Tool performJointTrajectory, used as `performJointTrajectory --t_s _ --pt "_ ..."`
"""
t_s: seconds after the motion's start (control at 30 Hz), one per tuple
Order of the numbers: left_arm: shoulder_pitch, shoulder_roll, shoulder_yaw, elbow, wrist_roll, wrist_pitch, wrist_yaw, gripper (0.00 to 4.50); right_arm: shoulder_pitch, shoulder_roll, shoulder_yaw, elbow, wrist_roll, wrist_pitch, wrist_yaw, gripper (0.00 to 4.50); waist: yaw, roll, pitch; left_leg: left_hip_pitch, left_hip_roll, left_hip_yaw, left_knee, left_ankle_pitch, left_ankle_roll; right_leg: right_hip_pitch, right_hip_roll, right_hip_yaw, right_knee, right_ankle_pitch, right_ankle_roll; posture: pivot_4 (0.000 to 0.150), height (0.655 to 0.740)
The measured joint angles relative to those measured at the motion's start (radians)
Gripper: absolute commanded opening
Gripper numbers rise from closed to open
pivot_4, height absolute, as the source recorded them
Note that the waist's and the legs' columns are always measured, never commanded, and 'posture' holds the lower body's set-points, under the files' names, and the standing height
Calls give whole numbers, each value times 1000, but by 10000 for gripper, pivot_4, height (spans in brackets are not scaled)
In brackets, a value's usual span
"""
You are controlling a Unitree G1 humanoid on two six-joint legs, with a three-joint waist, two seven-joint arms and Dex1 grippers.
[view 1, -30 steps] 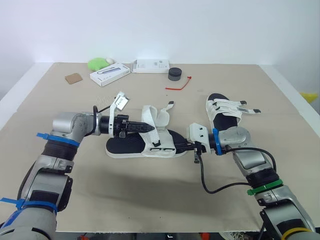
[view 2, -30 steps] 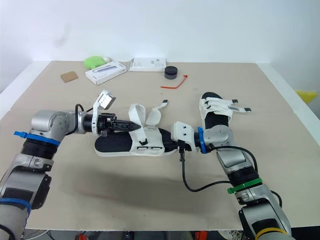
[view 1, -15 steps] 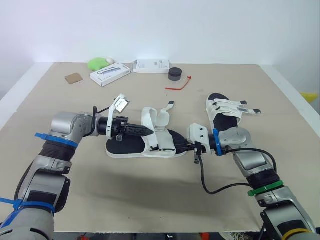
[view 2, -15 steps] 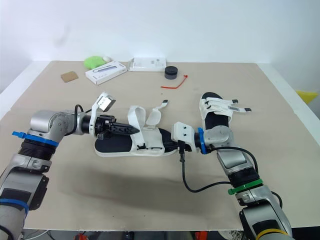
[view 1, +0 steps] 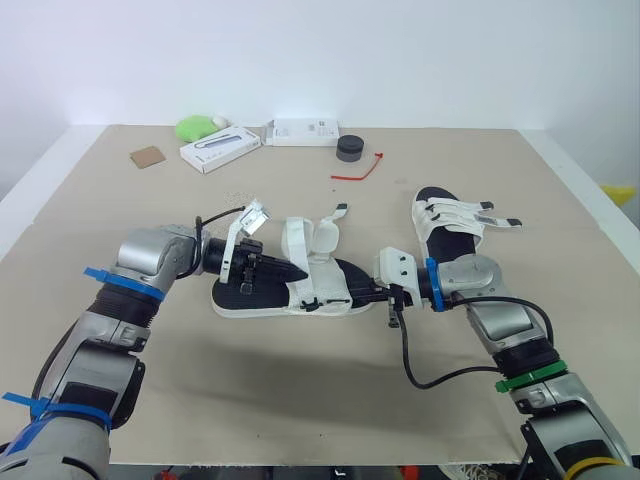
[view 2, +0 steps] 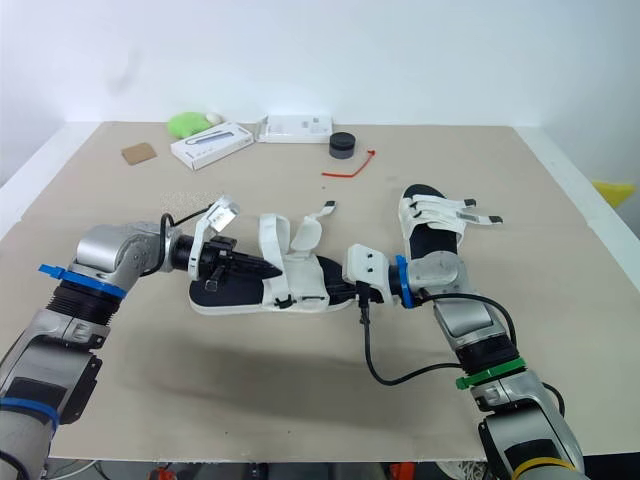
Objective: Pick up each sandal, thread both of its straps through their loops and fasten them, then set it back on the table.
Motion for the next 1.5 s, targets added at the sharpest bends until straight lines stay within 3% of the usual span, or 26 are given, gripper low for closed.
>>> performJointTrajectory --t_s 0.67,0.77,0.83,0.9,1.1,1.33,1.43,1.5 --pt "53 9 -60 -123 35 -20 -71 316 -11 2 4 5 0 -2 4 0 0 0 0 0 0 0 0 0 0 0 0 0 0 0 0 1500 7400" --pt "53 12 -60 -133 35 -7 -58 8107 -13 4 6 16 0 -3 4 0 0 0 0 0 1 0 0 0 0 0 1 0 0 0 0 1500 7400" --pt "54 17 -55 -142 36 -16 -53 17658 -15 4 6 22 0 -6 4 0 0 0 0 0 1 0 0 0 0 0 1 0 0 0 0 1500 7400" --pt "54 18 -52 -154 36 -34 -52 24007 -18 4 6 26 -1 -7 5 0 0 0 0 0 0 0 0 0 0 0 1 0 0 0 0 1500 7400" --pt "46 15 23 -161 0 -20 -27 24007 -19 5 6 30 0 -11 6 0 0 0 0 0 1 0 0 0 0 0 1 0 0 0 0 1500 7400" --pt "-3 -58 90 -104 -18 1 69 24007 -20 6 6 31 0 -13 6 0 0 0 0 1 0 0 0 0 0 0 1 1 0 1 0 1500 7400" --pt "-3 -64 86 -103 -21 0 70 16006 -20 7 6 31 0 -13 6 0 -1 0 0 1 1 0 0 0 0 0 1 1 0 1 0 1500 7400" --pt "-3 -62 81 -103 -16 -1 70 7116 -20 7 6 31 -1 -13 6 0 0 0 0 1 0 0 0 0 0 0 1 1 0 1 0 1500 7400"
